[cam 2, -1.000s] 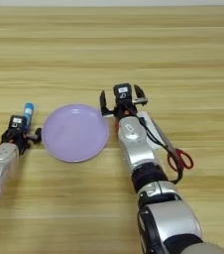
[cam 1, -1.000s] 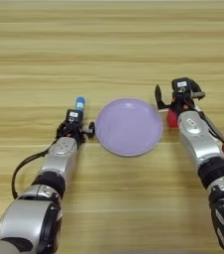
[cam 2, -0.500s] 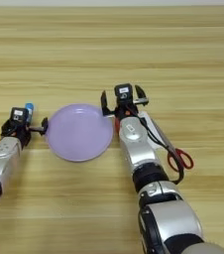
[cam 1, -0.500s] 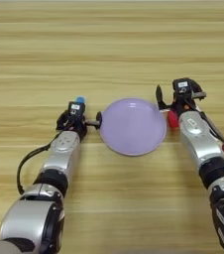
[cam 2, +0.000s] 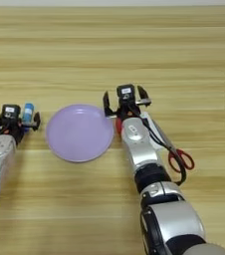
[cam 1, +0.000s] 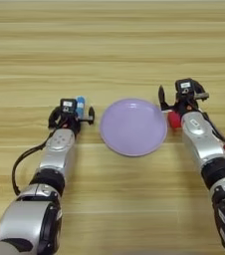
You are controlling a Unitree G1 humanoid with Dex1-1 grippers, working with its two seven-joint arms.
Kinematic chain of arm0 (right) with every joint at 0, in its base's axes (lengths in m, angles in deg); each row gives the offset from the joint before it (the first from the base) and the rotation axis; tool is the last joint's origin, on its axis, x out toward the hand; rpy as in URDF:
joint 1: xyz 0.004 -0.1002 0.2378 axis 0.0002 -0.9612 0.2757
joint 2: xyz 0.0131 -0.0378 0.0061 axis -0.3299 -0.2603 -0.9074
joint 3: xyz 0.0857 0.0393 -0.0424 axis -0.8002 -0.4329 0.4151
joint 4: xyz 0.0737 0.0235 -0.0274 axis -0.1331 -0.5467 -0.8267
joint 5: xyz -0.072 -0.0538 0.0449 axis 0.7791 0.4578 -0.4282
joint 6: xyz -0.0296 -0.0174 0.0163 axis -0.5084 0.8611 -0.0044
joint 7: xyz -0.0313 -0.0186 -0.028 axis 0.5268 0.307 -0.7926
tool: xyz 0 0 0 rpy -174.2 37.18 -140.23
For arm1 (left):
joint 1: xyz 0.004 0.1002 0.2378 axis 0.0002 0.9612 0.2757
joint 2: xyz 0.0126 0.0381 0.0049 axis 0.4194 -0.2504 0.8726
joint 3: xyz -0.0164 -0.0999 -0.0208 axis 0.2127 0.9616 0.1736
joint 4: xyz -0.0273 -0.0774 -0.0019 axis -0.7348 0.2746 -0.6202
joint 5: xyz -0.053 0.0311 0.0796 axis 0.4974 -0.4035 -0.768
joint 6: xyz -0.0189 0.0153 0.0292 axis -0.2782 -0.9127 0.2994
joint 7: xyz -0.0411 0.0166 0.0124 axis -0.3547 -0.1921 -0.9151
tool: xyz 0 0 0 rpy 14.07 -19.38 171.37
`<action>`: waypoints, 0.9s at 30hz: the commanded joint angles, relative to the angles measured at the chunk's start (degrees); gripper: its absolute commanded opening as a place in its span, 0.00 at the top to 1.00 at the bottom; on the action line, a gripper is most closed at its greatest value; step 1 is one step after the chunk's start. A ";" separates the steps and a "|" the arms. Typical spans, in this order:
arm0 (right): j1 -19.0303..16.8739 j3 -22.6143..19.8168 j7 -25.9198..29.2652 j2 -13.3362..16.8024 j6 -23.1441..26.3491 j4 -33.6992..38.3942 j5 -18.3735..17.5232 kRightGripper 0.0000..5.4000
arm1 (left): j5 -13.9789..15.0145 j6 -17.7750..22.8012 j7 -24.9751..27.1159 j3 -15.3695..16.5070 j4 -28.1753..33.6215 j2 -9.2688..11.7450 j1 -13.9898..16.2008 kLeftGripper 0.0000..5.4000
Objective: Move the objects on the table
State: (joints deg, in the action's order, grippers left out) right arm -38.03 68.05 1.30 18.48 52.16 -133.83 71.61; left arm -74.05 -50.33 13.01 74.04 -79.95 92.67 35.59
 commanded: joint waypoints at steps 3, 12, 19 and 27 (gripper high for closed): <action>-0.79 0.54 0.20 1.49 1.80 0.80 0.91 0.00 | 1.67 -6.78 -0.11 1.70 3.77 -0.87 -0.78 0.01; -1.60 2.04 0.46 4.77 4.01 0.42 3.64 0.00 | 1.78 -8.37 -0.90 2.02 4.22 -1.23 -0.75 0.01; -3.41 4.08 3.24 7.38 5.89 1.10 5.49 0.00 | 1.68 -8.15 -1.39 2.19 4.55 -1.41 -0.67 0.01; -4.54 5.61 6.59 7.83 8.39 1.76 5.82 0.00 | 1.62 -7.81 -1.52 2.36 4.63 -1.22 -0.66 0.01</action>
State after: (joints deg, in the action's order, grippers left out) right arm -42.14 72.85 6.79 26.30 59.01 -132.82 77.03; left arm -72.50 -58.23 11.95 76.31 -75.79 91.41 35.23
